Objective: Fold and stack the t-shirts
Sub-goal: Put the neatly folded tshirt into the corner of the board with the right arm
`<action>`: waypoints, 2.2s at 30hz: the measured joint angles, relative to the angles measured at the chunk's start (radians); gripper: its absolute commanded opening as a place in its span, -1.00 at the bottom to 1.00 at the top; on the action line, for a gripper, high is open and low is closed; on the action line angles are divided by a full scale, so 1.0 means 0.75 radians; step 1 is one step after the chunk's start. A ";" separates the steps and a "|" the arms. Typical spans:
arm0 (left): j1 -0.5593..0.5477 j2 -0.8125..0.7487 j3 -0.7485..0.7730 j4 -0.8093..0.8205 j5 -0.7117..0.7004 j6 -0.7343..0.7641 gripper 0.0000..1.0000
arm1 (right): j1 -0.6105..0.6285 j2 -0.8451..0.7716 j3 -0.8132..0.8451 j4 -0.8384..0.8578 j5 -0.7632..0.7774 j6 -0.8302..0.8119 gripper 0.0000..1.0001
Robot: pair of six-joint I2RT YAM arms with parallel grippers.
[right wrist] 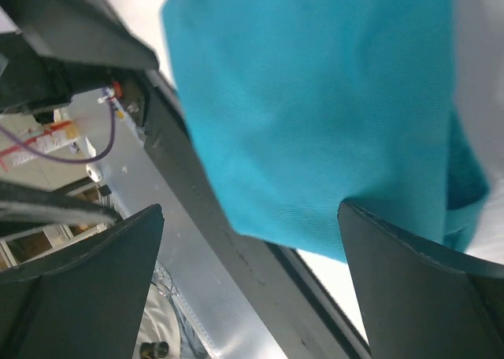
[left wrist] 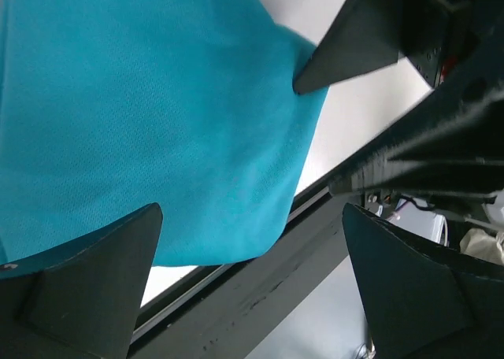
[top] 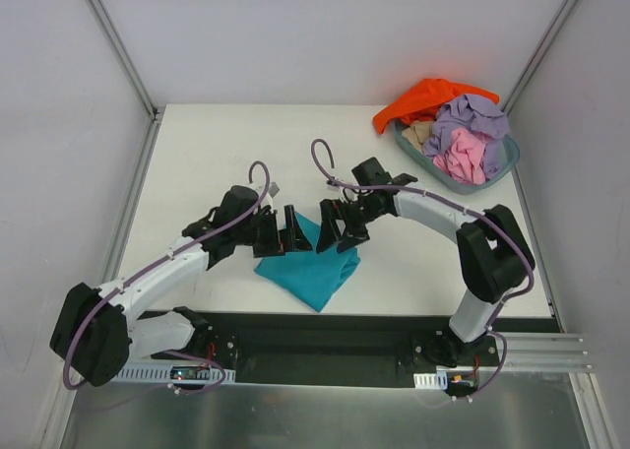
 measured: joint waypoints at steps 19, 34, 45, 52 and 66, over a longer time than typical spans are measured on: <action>-0.055 0.377 -0.117 0.300 0.102 -0.009 0.98 | -0.075 0.216 0.008 -0.008 0.130 -0.040 0.93; -0.188 -0.089 -0.052 0.091 -0.182 -0.063 0.98 | -0.086 0.040 0.257 -0.172 0.605 -0.163 0.93; -0.124 -0.346 -0.007 -0.161 -0.649 -0.043 0.99 | -0.057 -0.531 -0.167 -0.016 0.783 0.219 0.98; -0.027 -0.352 -0.055 -0.242 -0.695 -0.045 0.99 | 0.048 -0.261 -0.326 0.018 0.766 0.443 0.44; 0.009 -0.348 -0.097 -0.291 -0.669 -0.061 0.99 | 0.103 -0.041 -0.286 0.096 0.815 0.562 -0.86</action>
